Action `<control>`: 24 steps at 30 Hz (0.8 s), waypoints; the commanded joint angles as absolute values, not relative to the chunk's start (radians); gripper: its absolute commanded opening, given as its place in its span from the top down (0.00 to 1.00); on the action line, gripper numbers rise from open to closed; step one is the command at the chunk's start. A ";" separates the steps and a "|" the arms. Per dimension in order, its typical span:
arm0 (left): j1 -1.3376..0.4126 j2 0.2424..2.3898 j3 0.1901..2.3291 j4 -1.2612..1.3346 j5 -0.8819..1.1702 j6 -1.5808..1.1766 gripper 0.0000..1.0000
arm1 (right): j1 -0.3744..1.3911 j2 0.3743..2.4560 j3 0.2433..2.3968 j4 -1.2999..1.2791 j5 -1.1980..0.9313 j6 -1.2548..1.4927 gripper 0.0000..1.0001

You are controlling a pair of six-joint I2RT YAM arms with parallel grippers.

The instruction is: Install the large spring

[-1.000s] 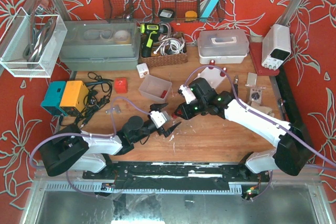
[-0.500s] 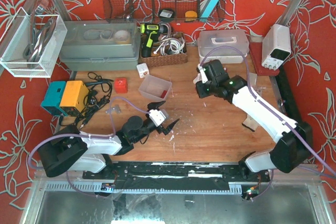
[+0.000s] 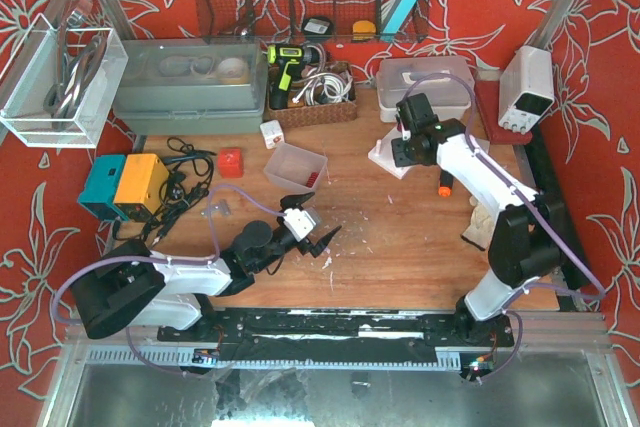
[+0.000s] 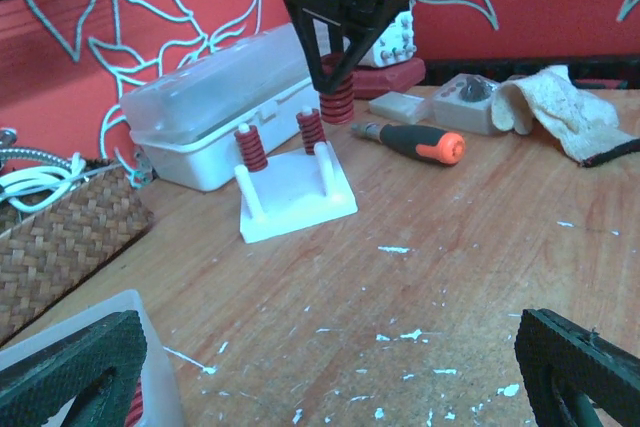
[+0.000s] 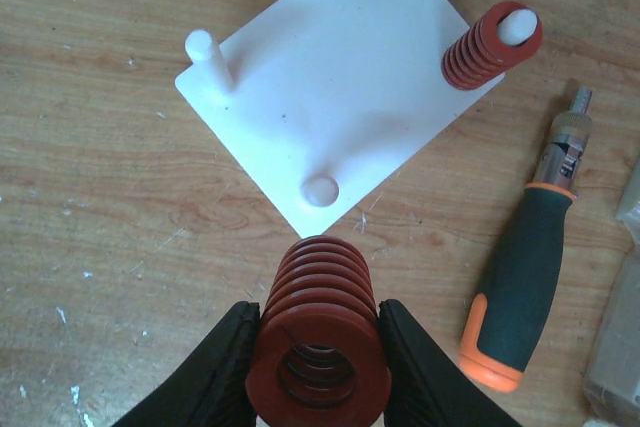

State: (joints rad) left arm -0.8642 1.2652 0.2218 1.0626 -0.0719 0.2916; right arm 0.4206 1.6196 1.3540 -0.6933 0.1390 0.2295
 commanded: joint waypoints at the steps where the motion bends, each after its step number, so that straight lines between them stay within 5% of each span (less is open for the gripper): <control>1: -0.867 1.243 0.244 1.069 -0.084 0.294 0.00 | 0.405 1.656 1.417 -0.711 0.154 0.230 0.97; 24: -0.866 1.252 0.245 1.068 -0.077 0.297 0.00 | 0.371 1.812 1.472 -0.652 0.099 0.238 0.94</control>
State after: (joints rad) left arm -0.8642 1.2629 0.2218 1.0546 -0.0708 0.2916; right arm 0.3828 1.7878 1.4410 -0.6655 0.1078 0.2306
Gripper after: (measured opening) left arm 0.998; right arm 0.320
